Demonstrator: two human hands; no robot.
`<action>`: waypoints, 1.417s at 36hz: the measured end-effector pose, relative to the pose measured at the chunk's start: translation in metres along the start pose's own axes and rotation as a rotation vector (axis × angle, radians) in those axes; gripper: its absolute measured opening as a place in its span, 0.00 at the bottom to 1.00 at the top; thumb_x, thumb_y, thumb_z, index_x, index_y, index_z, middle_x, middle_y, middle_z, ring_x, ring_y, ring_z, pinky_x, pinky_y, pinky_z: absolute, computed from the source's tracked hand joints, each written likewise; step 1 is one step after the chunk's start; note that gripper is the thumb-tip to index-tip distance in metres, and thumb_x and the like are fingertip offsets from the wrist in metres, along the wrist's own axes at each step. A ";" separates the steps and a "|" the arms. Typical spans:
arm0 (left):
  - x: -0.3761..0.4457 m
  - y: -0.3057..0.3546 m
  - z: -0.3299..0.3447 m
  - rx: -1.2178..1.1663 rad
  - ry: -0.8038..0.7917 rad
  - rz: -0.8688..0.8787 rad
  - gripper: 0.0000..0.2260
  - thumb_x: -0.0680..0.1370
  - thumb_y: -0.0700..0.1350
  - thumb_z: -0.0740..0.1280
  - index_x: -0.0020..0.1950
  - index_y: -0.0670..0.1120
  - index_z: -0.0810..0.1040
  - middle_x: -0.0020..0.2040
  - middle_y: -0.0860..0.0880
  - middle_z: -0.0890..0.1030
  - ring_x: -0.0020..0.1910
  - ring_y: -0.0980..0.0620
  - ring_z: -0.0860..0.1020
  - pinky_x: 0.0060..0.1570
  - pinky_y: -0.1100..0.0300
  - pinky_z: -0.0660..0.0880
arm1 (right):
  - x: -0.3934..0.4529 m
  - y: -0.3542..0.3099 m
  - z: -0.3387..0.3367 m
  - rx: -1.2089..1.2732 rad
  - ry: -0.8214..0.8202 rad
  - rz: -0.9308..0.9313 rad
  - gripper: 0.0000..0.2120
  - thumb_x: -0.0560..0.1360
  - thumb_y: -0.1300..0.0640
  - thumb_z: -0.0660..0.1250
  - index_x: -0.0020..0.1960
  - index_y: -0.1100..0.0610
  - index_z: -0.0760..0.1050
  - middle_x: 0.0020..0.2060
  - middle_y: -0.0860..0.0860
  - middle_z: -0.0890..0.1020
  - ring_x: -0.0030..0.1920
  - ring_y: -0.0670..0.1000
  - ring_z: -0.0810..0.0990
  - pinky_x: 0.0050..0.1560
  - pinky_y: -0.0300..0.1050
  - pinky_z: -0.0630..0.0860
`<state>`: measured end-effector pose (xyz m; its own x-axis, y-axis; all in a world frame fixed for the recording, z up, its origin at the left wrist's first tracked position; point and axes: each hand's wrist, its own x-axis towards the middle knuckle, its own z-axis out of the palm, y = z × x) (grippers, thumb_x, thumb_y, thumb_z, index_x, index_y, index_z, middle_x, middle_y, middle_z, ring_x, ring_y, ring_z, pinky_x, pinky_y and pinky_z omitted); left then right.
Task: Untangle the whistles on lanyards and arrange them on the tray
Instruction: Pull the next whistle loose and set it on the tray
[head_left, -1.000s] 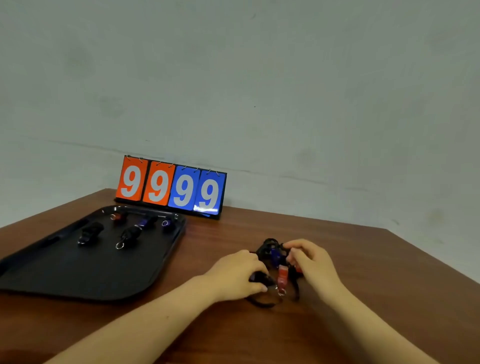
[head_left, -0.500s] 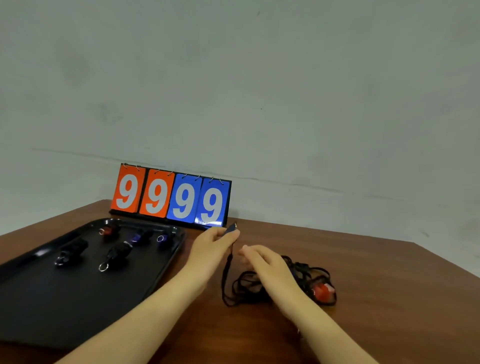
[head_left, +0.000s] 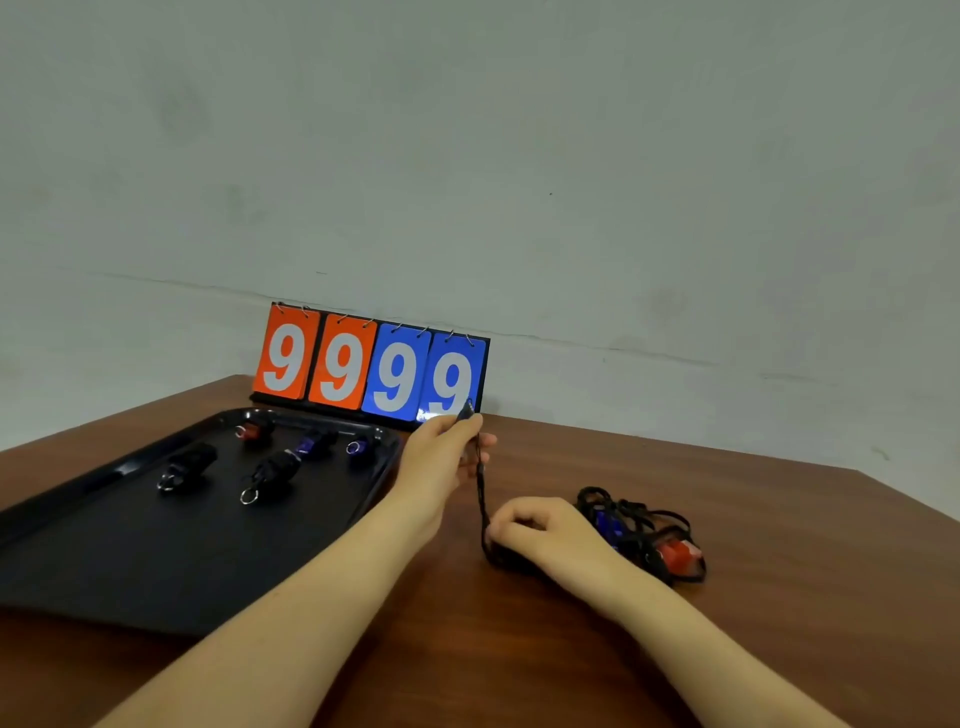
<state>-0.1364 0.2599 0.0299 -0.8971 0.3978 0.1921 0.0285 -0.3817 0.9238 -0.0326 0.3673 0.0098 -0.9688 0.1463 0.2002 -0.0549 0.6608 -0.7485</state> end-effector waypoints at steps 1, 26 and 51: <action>0.001 -0.001 -0.001 -0.027 0.004 -0.012 0.06 0.80 0.42 0.65 0.54 0.42 0.77 0.43 0.46 0.83 0.39 0.53 0.79 0.46 0.58 0.77 | 0.000 -0.002 -0.001 0.042 0.000 0.030 0.11 0.78 0.56 0.63 0.39 0.51 0.81 0.39 0.44 0.84 0.42 0.40 0.80 0.50 0.36 0.75; 0.020 -0.014 -0.020 -0.038 0.343 -0.033 0.05 0.81 0.44 0.62 0.54 0.44 0.73 0.44 0.45 0.81 0.35 0.54 0.76 0.35 0.63 0.74 | -0.010 -0.011 -0.082 1.218 0.440 -0.077 0.12 0.79 0.55 0.59 0.38 0.57 0.71 0.23 0.46 0.64 0.25 0.46 0.63 0.37 0.41 0.66; -0.022 -0.005 0.021 0.367 -0.491 -0.056 0.14 0.81 0.56 0.59 0.47 0.54 0.82 0.25 0.52 0.67 0.23 0.56 0.66 0.28 0.64 0.65 | -0.007 -0.004 -0.053 0.230 0.375 -0.193 0.20 0.80 0.57 0.60 0.33 0.46 0.80 0.23 0.44 0.67 0.26 0.44 0.63 0.31 0.38 0.63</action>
<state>-0.1075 0.2706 0.0279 -0.5966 0.7798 0.1896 0.2156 -0.0718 0.9738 -0.0125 0.4030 0.0448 -0.7842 0.3202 0.5316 -0.3183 0.5278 -0.7875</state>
